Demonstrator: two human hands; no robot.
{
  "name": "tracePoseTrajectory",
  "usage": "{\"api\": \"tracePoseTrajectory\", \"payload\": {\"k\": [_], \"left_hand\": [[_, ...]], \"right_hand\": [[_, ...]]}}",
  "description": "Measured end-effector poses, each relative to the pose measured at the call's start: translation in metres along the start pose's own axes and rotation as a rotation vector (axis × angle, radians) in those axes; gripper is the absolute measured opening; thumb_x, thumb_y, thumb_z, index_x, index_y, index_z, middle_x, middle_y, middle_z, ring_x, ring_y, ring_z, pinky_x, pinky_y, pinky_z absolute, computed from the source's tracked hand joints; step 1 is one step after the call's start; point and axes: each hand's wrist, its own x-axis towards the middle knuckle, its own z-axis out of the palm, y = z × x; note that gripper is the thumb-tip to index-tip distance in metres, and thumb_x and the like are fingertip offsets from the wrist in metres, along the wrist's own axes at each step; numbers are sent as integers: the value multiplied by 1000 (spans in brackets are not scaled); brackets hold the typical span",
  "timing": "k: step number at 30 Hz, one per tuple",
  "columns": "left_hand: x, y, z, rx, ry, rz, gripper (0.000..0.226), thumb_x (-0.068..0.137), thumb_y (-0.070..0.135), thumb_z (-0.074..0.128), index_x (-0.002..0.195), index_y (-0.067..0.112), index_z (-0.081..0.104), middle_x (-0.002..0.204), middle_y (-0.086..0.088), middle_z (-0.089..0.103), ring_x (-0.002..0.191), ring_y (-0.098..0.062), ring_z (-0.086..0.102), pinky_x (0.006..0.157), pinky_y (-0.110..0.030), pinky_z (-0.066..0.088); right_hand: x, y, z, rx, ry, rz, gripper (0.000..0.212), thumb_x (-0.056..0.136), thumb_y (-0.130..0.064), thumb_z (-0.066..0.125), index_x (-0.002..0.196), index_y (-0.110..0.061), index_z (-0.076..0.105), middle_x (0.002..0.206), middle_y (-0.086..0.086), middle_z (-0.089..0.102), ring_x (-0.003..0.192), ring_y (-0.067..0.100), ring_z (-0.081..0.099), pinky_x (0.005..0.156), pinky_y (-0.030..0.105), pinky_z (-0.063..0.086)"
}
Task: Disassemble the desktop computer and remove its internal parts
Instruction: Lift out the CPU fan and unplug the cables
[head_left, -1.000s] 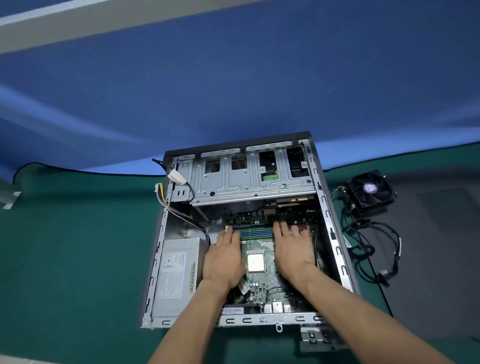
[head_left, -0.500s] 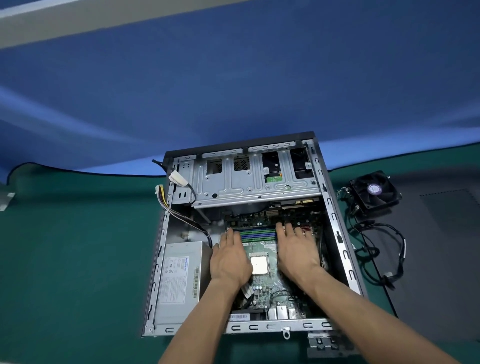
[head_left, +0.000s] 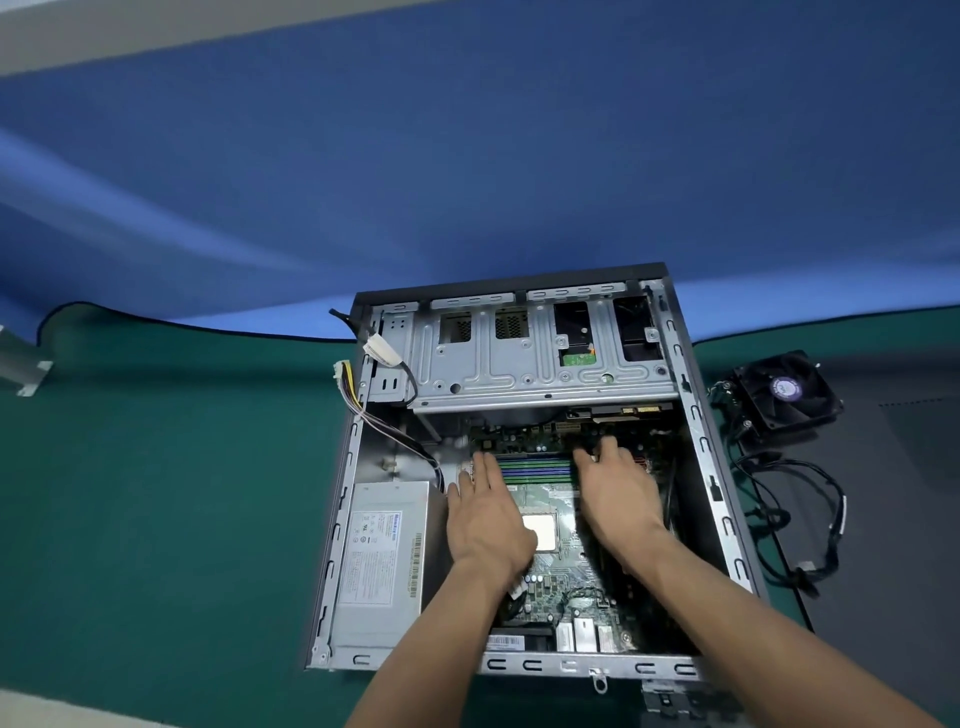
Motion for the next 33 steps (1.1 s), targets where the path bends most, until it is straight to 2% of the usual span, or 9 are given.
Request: {"api": "tracePoseTrajectory", "payload": {"k": [3, 5, 9, 13, 17, 19, 23, 28, 33], "left_hand": [[3, 0, -1, -79, 23, -35, 89, 84, 22, 53, 148, 3, -6, 158, -11, -1, 145, -24, 8, 118, -33, 5], [6, -1, -1, -92, 55, -21, 86, 84, 21, 54, 149, 7, 0, 157, -11, 7, 143, -26, 16, 117, -33, 13], [12, -5, -1, 104, 217, 72, 64, 90, 19, 50, 146, 16, 18, 138, -15, 33, 124, -30, 34, 103, -38, 31], [29, -6, -8, 245, 339, 140, 36, 92, 11, 47, 128, 18, 46, 122, -12, 47, 113, -29, 40, 93, -38, 34], [40, -9, -25, 202, 352, 133, 31, 88, 3, 49, 106, 20, 66, 107, -6, 63, 101, -25, 52, 84, -33, 37], [44, -9, -33, 217, 333, 146, 25, 85, 3, 53, 96, 19, 68, 100, -5, 67, 94, -25, 57, 80, -32, 39], [47, -5, -36, 212, 241, 211, 11, 90, 15, 57, 96, 18, 66, 100, -6, 69, 94, -26, 63, 81, -34, 44], [46, 2, -37, 296, 262, 233, 23, 82, 0, 51, 85, 16, 67, 91, -6, 70, 86, -27, 65, 74, -33, 46], [37, -4, -37, 329, 330, 350, 24, 84, 1, 50, 87, 17, 67, 92, -1, 68, 86, -20, 59, 76, -31, 43]], "right_hand": [[0, 0, -1, 19, 12, 6, 63, 81, 1, 61, 137, -14, 39, 133, 13, 37, 116, 25, 46, 86, 30, 47], [0, 0, -1, 27, 25, 12, 61, 81, 3, 59, 137, -14, 39, 133, 12, 37, 116, 25, 47, 84, 29, 48], [1, 0, -1, 53, 46, 9, 59, 83, 2, 58, 137, -14, 39, 132, 13, 39, 116, 25, 47, 85, 29, 48], [-4, 2, 1, 149, 36, 13, 64, 84, -4, 60, 142, -14, 33, 137, 12, 35, 122, 25, 43, 93, 31, 45], [-11, 3, 2, 284, 89, 40, 59, 86, -6, 54, 142, -13, 34, 141, 9, 35, 124, 23, 41, 99, 32, 40], [-14, 3, 3, 315, 101, 55, 54, 89, -11, 51, 141, -12, 35, 141, 9, 35, 125, 22, 38, 104, 31, 36], [-18, 6, 5, 367, 92, 89, 50, 92, -16, 51, 139, -11, 36, 138, 7, 39, 126, 20, 36, 107, 29, 32], [-21, 9, 11, 430, 80, 116, 51, 93, -17, 51, 141, -10, 35, 139, 7, 40, 127, 20, 36, 110, 30, 32], [-19, 9, 12, 424, 75, 122, 48, 94, -21, 51, 138, -9, 38, 137, 9, 43, 127, 23, 36, 109, 32, 32]]}}
